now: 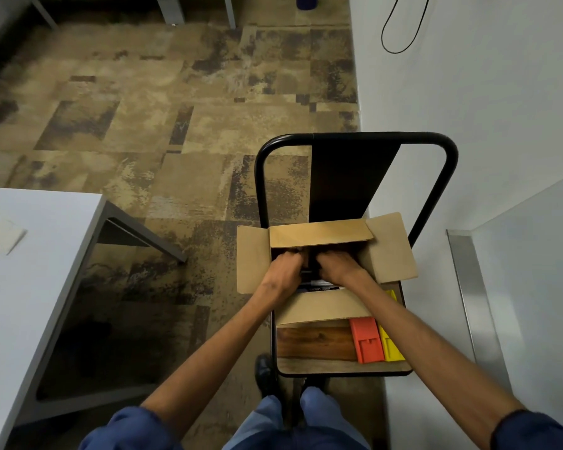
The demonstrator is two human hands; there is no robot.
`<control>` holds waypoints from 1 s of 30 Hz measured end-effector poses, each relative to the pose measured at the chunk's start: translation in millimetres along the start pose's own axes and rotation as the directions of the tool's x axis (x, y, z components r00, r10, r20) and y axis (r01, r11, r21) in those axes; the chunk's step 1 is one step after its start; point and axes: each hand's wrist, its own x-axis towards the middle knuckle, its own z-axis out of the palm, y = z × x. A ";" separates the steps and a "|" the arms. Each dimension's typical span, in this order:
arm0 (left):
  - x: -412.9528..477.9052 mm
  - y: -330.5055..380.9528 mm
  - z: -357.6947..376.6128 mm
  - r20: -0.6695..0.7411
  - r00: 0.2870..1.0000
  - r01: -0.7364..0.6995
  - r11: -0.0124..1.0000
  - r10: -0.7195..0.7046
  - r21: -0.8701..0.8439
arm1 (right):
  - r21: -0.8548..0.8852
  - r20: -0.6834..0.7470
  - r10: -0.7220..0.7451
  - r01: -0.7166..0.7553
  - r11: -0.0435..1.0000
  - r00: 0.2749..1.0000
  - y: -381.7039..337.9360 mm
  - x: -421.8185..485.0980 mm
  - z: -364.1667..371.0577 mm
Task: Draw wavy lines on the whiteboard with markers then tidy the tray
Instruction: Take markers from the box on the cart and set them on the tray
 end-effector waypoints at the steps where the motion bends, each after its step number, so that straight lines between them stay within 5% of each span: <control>1: -0.5 -1.0 2.5 0.002 1.000 0.001 1.000 -0.001 0.001 | 0.004 -0.015 0.015 -0.015 1.000 1.000 2.3 -1.8 -1.9; 9: 14.4 7.4 8.7 0.216 0.974 0.037 0.992 -0.063 0.122 | 0.074 -0.135 0.099 -0.089 0.993 0.986 24.6 -30.0 2.4; 18: 23.8 14.0 12.4 0.355 0.934 -0.024 0.990 -0.026 0.135 | 0.373 -0.116 0.162 -0.108 0.921 0.980 13.0 -46.7 -3.5; 23: 15.4 10.6 -5.2 0.313 0.950 -0.032 0.997 0.009 0.070 | 0.500 -0.127 0.241 -0.148 0.854 0.962 17.0 -50.1 -6.3; 30: -17.8 -1.1 -41.7 0.157 0.984 0.092 0.994 -0.083 -0.051 | 0.409 0.017 0.242 -0.227 0.884 0.970 13.4 -34.5 -4.7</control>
